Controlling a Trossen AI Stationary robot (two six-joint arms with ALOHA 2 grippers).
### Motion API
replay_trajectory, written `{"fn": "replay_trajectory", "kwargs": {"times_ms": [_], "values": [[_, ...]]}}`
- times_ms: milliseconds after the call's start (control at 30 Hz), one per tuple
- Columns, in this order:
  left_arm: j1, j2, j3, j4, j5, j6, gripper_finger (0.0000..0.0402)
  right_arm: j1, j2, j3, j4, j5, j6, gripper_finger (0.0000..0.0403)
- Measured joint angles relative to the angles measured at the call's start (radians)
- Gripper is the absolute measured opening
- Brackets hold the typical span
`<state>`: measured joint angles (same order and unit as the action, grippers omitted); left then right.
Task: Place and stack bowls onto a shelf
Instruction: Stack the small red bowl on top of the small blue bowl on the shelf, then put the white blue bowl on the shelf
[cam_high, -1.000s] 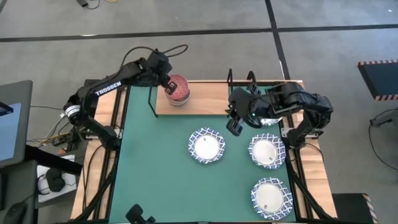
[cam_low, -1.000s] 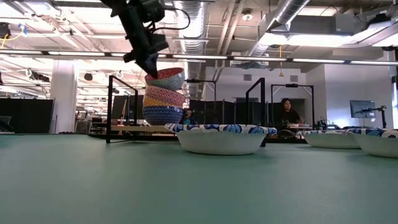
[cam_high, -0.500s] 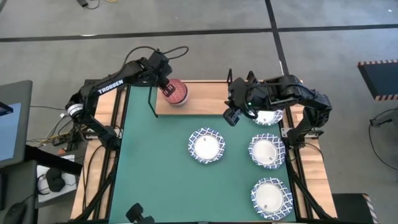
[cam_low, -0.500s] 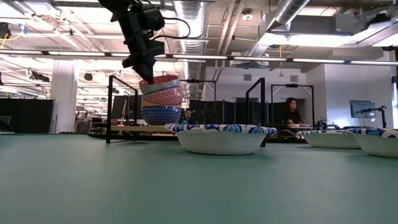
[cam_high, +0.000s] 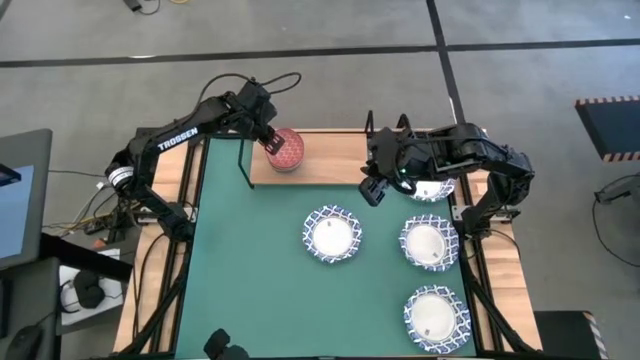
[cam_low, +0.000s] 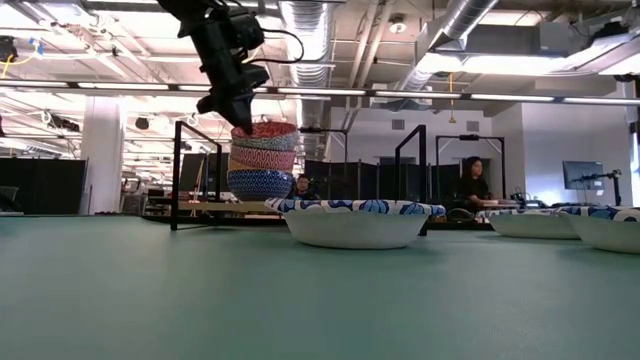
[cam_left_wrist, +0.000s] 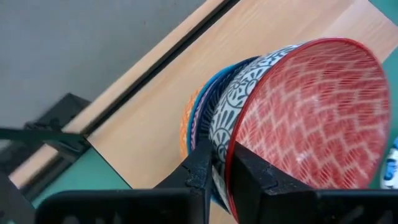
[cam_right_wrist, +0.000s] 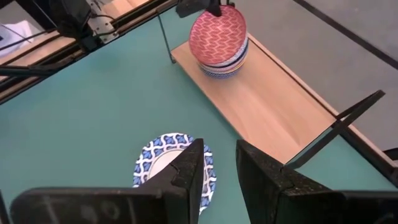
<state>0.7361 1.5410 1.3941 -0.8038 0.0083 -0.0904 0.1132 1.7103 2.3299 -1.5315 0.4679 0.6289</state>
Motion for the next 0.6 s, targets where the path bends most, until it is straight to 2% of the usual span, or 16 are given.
{"fn": "replay_trajectory", "kwargs": {"times_ms": [267, 433, 600], "values": [[0.039, -0.001, 0.000, -0.024, 0.093, -0.081, 0.0099, -0.016, 0.014, 0.001, 0.009, 0.005, 0.003, 0.0120], [0.055, -0.006, 0.000, -0.032, 0.092, -0.085, 0.0144, -0.058, 0.064, 0.001, 0.010, -0.015, 0.001, 0.0120], [0.059, -0.049, 0.000, -0.036, 0.076, -0.042, 0.0167, -0.080, 0.103, 0.000, 0.005, -0.059, -0.024, 0.0120]]}}
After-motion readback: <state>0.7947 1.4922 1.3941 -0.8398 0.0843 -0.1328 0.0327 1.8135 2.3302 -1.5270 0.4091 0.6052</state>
